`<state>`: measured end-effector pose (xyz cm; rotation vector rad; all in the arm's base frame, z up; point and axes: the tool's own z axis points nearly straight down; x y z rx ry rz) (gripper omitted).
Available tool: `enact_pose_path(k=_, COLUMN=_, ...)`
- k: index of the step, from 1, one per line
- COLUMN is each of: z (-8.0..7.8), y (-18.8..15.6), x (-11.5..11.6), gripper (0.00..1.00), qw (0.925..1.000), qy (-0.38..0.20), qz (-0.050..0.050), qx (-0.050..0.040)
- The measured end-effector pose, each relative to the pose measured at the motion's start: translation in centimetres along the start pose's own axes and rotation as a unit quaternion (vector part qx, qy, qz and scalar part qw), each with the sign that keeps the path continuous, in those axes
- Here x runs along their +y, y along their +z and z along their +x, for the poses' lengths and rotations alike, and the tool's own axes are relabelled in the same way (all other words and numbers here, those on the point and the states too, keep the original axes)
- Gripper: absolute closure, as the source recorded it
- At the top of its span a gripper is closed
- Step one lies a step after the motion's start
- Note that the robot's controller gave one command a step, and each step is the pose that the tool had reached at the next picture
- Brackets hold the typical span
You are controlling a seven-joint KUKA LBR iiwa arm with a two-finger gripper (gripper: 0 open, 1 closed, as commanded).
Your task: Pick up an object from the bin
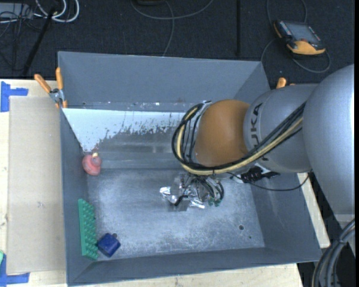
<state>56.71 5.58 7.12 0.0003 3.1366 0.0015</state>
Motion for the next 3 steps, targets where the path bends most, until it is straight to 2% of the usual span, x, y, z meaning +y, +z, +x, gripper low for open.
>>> enact_pose_path(k=1, z=0.2, y=0.1, x=0.0, gripper=0.0, qw=1.0, qy=0.0, qz=0.0, qx=0.0025)
enact_pose_path(k=2, z=0.1, y=0.0, x=0.0, gripper=1.0, qw=1.0, qy=0.001, qz=0.0, qx=0.001)
enact_pose_path(k=3, z=2.6, y=-13.1, x=1.1, gripper=1.0, qw=1.0, qy=0.01, qz=0.0, qx=-0.001)
